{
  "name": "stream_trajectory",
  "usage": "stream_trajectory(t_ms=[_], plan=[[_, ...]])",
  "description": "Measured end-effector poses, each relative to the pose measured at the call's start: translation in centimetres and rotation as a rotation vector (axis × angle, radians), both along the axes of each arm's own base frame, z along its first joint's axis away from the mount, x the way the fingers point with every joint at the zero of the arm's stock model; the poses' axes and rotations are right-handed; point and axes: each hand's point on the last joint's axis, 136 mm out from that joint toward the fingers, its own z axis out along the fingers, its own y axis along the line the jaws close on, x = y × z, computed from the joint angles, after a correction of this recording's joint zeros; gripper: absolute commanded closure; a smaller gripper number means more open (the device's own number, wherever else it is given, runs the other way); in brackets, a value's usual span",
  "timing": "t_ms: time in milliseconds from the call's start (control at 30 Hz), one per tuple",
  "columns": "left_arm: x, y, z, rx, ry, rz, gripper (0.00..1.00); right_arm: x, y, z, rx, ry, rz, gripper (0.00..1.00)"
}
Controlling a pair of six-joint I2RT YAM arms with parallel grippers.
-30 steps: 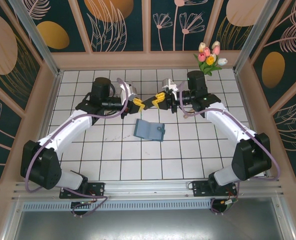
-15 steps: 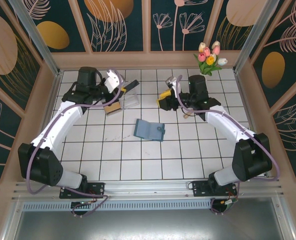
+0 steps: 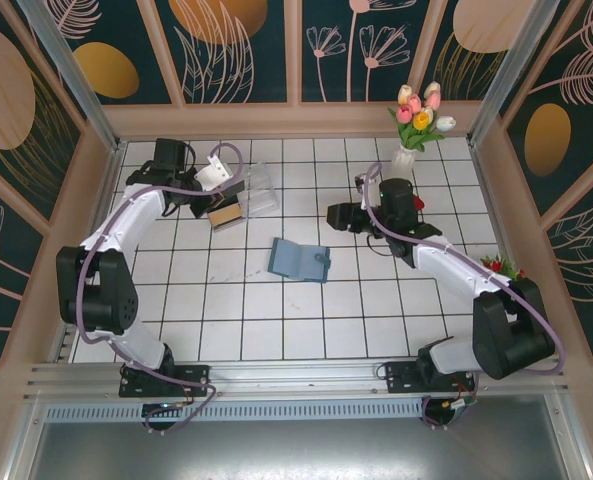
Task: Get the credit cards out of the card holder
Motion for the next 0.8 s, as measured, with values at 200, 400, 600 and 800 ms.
stream_trajectory(t_ms=[200,400,600,800], plan=[[0.8,0.4,-2.4,0.056,0.026,-0.022,1.0,-0.3,0.4,-0.5,0.043,0.058,-0.038,0.16],[1.3,0.9,-2.8,0.105,-0.005,-0.053,1.0,-1.6,2.3,-1.4,0.058,0.096,-0.012,0.08],[1.6,1.8,-3.5,0.127,-0.007,-0.057,1.0,-2.2,3.5,-2.1,0.062,0.122,0.008,0.09],[1.6,2.6,-4.5,0.173,0.005,-0.065,1.0,-2.6,4.2,-3.0,0.051,0.146,0.008,0.1]])
